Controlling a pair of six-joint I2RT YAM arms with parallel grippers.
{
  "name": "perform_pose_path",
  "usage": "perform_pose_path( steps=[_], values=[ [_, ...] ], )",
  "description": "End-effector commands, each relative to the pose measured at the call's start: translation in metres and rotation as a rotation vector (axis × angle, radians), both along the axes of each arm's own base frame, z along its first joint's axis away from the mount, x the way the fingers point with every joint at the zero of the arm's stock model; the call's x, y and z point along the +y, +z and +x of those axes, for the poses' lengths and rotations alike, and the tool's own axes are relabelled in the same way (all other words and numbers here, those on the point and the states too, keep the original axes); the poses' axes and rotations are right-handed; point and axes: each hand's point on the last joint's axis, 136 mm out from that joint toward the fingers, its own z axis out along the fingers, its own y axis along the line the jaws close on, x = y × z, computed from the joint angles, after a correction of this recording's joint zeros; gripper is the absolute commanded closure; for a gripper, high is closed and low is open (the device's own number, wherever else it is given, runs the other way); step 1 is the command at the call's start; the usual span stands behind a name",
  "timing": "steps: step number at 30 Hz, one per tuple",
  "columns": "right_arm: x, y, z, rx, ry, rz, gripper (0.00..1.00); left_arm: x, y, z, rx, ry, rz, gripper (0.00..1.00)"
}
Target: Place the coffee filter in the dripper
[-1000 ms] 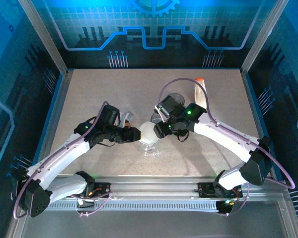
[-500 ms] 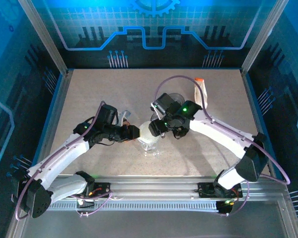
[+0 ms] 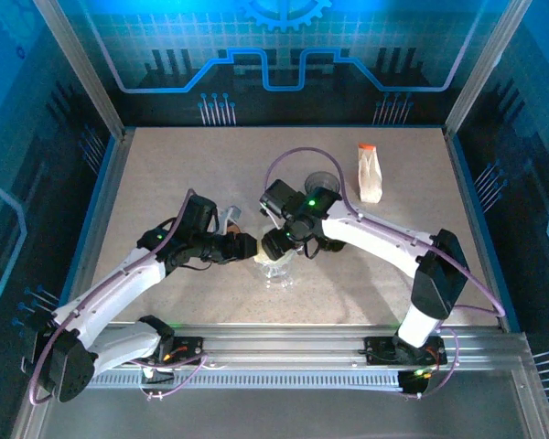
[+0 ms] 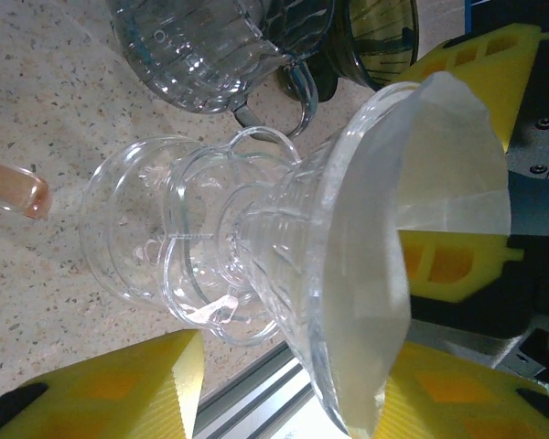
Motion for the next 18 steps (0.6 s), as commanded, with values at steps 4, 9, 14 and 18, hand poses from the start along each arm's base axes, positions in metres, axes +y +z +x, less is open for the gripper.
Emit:
perform_pose_path(
  steps=[4, 9, 14, 18],
  values=[
    [0.002, -0.011, 0.0, -0.006, 0.033, -0.072, 0.26, -0.003, 0.002, 0.0, 0.016, 0.001, -0.034, 0.51],
    [0.001, -0.021, 0.001, 0.003, 0.038, -0.108, 0.27, -0.003, 0.009, 0.0, 0.0, 0.015, -0.051, 0.46],
    [0.001, -0.029, 0.002, 0.012, 0.034, -0.123, 0.27, 0.004, 0.019, 0.002, -0.034, 0.056, -0.068, 0.44],
    [0.001, -0.035, 0.001, 0.02, 0.036, -0.137, 0.27, 0.012, 0.02, 0.006, -0.045, 0.094, -0.075, 0.41]
  ],
)
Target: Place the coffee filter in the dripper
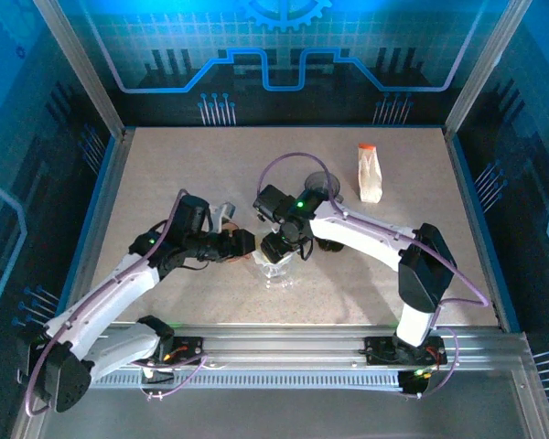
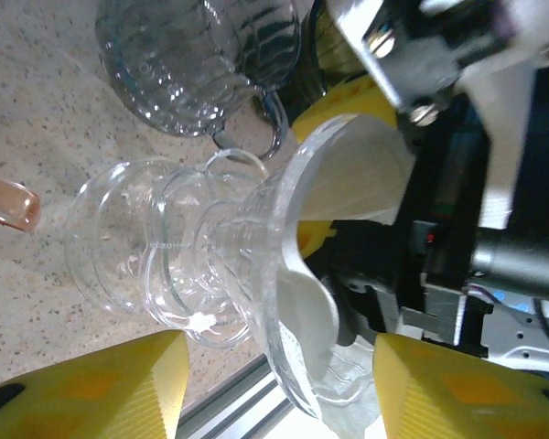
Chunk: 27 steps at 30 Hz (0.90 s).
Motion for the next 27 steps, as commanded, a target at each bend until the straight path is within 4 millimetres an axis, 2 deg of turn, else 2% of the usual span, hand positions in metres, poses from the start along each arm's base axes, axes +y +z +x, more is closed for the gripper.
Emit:
perform_pose_path(
  steps=[1, 9, 13, 16, 18, 27],
  values=[
    [0.001, -0.01, -0.004, 0.012, 0.02, -0.046, 0.27, 0.007, -0.003, 0.003, 0.007, 0.044, -0.014, 0.4],
    [0.002, -0.015, -0.006, 0.021, 0.022, -0.055, 0.28, 0.003, -0.01, 0.005, 0.018, 0.025, -0.017, 0.34],
    [0.002, -0.015, -0.007, 0.022, 0.023, -0.054, 0.28, 0.001, -0.007, 0.007, 0.005, 0.013, -0.02, 0.29],
    [0.002, -0.016, -0.008, 0.022, 0.022, -0.055, 0.28, 0.002, -0.009, 0.008, 0.005, 0.017, -0.004, 0.29],
    [0.002, -0.016, -0.008, 0.022, 0.022, -0.055, 0.28, 0.004, -0.01, 0.01, 0.008, 0.022, 0.007, 0.3],
    [-0.001, -0.018, -0.009, 0.026, 0.017, -0.065, 0.28, 0.016, -0.015, 0.007, 0.015, 0.057, 0.079, 0.52]
  ],
)
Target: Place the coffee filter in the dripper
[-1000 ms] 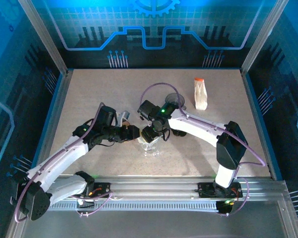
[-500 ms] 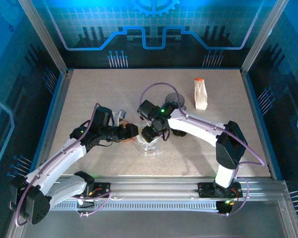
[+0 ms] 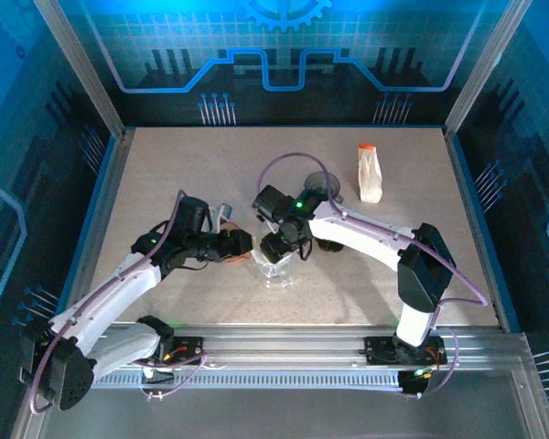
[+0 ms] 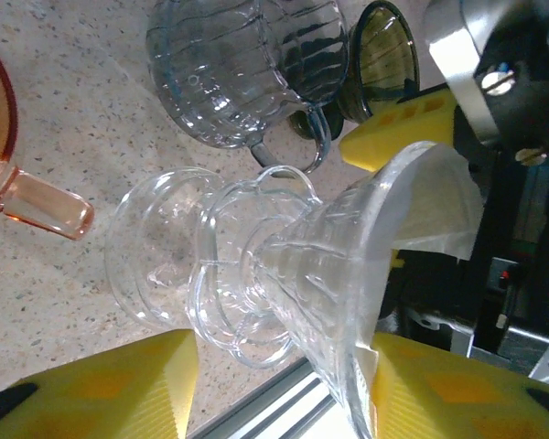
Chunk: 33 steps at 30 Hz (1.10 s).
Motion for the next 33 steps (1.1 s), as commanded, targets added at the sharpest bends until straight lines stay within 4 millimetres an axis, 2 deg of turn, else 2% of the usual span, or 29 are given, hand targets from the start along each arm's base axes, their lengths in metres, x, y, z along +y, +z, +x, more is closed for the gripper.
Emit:
perform_pose_path(
  steps=[1, 11, 20, 28, 33],
  values=[
    [-0.003, -0.018, -0.009, 0.029, 0.013, -0.064, 0.28, 0.008, 0.005, 0.0, -0.011, 0.022, 0.04, 0.54],
    [0.001, -0.011, -0.005, 0.014, 0.009, -0.043, 0.28, 0.006, 0.003, -0.003, 0.002, 0.012, 0.026, 0.57],
    [0.008, 0.026, 0.0, -0.052, -0.005, 0.052, 0.27, 0.004, 0.003, -0.003, 0.006, 0.009, 0.011, 0.56],
    [-0.008, 0.064, 0.0, -0.112, -0.046, 0.122, 0.26, 0.004, 0.003, -0.003, 0.007, 0.013, 0.006, 0.56],
    [-0.023, 0.07, -0.008, -0.104, -0.081, 0.133, 0.26, 0.004, 0.003, -0.004, 0.007, 0.015, 0.003, 0.56]
  ],
)
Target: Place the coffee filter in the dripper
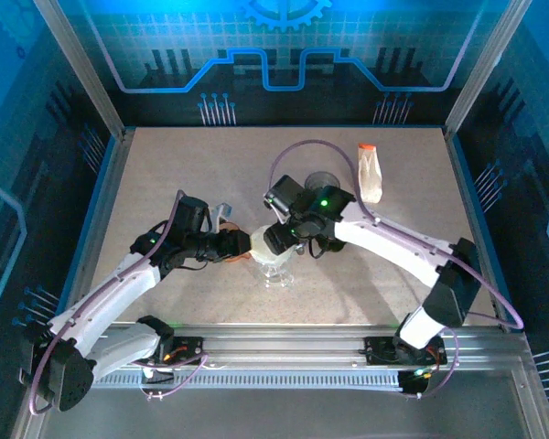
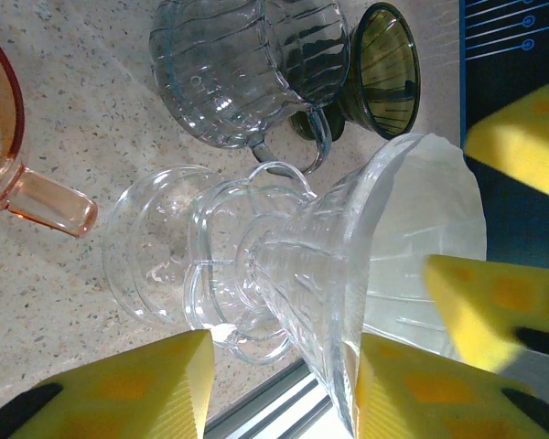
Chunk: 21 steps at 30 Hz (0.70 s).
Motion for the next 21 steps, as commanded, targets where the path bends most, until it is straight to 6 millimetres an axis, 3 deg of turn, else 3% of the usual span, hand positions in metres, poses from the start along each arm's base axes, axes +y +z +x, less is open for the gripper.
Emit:
perform_pose_path(
  steps=[1, 12, 17, 21],
  values=[
    [-0.019, -0.001, -0.008, 0.027, -0.046, -0.013, 0.26, 0.004, 0.0, -0.003, 0.007, 0.011, 0.003, 0.56],
    [-0.041, -0.014, -0.024, 0.067, -0.076, -0.037, 0.3, 0.004, 0.0, -0.004, 0.01, 0.017, 0.003, 0.56],
    [-0.033, -0.009, -0.021, 0.062, -0.068, 0.0, 0.29, 0.004, -0.002, -0.004, 0.015, 0.017, 0.004, 0.56],
    [-0.025, 0.006, -0.017, 0.027, -0.056, 0.052, 0.27, 0.005, -0.003, -0.004, 0.014, 0.017, 0.005, 0.55]
  ],
)
